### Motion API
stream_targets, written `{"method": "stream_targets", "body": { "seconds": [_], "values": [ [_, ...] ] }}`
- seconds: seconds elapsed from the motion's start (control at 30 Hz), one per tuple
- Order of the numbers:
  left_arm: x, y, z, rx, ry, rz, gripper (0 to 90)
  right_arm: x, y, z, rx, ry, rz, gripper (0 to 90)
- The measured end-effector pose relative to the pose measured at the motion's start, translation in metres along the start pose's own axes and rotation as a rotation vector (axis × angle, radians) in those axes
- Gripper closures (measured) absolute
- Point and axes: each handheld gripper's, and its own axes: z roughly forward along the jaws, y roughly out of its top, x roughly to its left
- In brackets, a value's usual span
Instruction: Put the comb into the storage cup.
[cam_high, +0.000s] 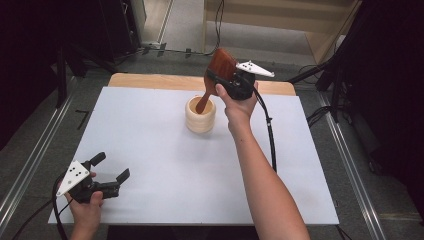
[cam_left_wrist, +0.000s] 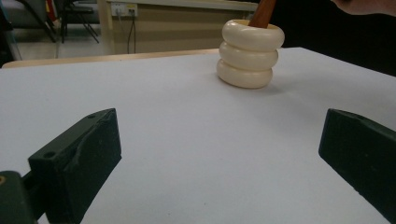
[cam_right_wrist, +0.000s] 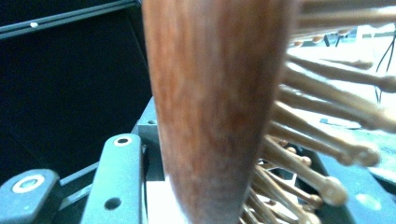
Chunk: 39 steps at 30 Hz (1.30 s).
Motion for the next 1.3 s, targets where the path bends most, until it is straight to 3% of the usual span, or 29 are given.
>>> {"method": "stream_targets", "body": {
  "seconds": [0.9,1.3],
  "values": [
    [-0.001,0.000,0.000,0.001,-0.006,0.004,0.0,-0.007,-0.035,0.027,0.055,-0.032,0.043,50.3],
    [-0.001,0.000,0.001,0.004,-0.007,0.010,0.0,-0.016,-0.051,0.031,0.073,-0.050,0.077,50.3]
  ]
}}
